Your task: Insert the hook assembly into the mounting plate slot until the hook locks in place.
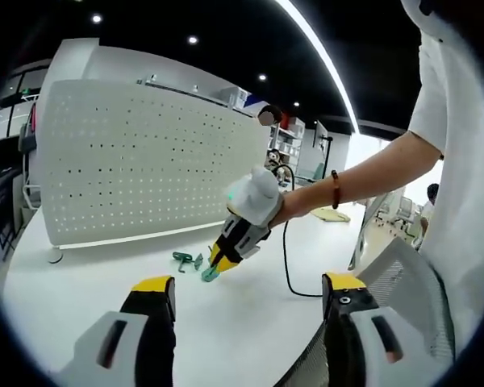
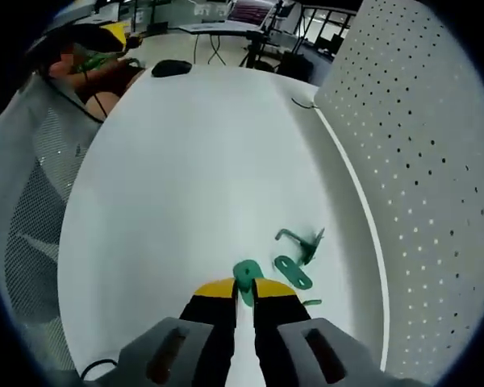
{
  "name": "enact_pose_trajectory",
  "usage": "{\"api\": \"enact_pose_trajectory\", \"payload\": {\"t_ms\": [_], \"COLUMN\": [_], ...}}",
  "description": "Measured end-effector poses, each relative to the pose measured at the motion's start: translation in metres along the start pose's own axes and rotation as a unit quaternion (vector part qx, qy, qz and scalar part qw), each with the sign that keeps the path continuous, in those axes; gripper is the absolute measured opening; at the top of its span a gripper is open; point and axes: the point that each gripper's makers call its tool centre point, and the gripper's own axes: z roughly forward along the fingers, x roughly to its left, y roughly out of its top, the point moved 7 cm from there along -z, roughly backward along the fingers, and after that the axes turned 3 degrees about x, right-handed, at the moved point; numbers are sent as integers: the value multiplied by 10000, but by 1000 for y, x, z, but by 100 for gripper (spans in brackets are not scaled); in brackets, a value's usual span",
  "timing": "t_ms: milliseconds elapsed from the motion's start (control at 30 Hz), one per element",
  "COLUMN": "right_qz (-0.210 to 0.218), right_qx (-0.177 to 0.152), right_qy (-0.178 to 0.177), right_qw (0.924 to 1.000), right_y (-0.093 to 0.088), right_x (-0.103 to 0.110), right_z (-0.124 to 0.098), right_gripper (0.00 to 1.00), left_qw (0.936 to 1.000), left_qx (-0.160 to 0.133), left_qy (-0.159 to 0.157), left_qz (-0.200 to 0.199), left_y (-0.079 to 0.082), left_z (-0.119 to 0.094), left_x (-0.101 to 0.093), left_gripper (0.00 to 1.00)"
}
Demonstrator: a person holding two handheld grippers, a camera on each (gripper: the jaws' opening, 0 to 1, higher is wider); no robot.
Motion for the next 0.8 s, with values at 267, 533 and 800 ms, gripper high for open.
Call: {"api": "enact_pose_trajectory", "payload": {"t_ms": [267,533,800], "right_qz": [-43,-160,-330], "right_qx": [195,297,438], "right_qy": [-13,-73,-140], "right_qw": [9998,9994,9984], "right_y": [-5,-3,-1], "right_x": [3,5,6], "right_z": [5,9,12], "right_gripper": [6,7,6], "left_qw": [10000,10000,10000], "left_qx": [-13,-17,-9], "left_qy": [-31,-37,-59], "left_qz": [-21,-13,24], "left_y": [0,0,0], "left_z": [0,0,0], "left_x": [0,-1,-2], "left_gripper": [76,76,75]}}
